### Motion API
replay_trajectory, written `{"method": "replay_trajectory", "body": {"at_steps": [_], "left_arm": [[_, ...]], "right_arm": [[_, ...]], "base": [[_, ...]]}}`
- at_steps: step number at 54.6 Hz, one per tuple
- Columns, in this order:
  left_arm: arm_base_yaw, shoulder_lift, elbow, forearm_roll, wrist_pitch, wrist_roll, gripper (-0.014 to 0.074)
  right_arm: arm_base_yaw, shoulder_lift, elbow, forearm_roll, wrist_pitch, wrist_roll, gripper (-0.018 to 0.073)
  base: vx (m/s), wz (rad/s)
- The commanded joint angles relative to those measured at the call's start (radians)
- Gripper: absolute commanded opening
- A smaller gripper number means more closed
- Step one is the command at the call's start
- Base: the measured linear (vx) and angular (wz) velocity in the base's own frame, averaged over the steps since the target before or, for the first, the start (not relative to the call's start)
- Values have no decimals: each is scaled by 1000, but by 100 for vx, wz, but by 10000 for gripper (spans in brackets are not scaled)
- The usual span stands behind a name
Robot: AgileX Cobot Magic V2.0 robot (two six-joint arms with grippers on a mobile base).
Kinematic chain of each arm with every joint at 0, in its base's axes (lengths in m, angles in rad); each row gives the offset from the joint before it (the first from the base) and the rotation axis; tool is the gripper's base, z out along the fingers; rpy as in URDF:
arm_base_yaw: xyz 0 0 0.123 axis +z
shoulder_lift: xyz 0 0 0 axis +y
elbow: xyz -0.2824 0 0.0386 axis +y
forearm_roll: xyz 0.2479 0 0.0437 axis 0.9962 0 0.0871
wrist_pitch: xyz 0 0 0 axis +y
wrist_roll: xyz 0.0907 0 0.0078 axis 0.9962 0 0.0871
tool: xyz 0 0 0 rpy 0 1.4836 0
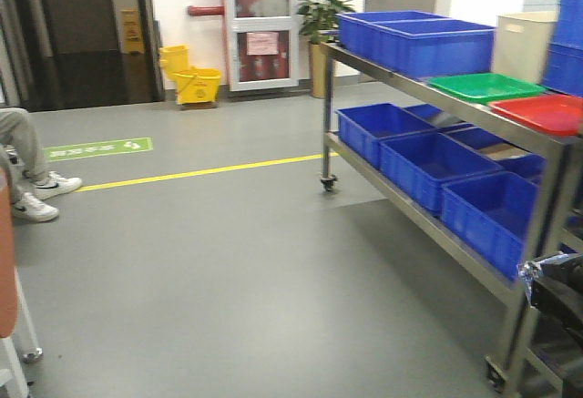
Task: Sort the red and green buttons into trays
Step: 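Drive the base to the shelf with the green and red trays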
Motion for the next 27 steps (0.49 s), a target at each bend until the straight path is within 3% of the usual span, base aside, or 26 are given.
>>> {"method": "replay_trajectory", "body": {"at_steps": [1,27], "left_arm": [[-7,3,-35,1,-93,-7,-6],[-7,3,-35,1,-93,-7,-6]], "right_arm": [[-3,0,-32,-14,-87,-7,-9],[-3,0,-32,-14,-87,-7,-9]], "base": [[35,37],[40,27]]}}
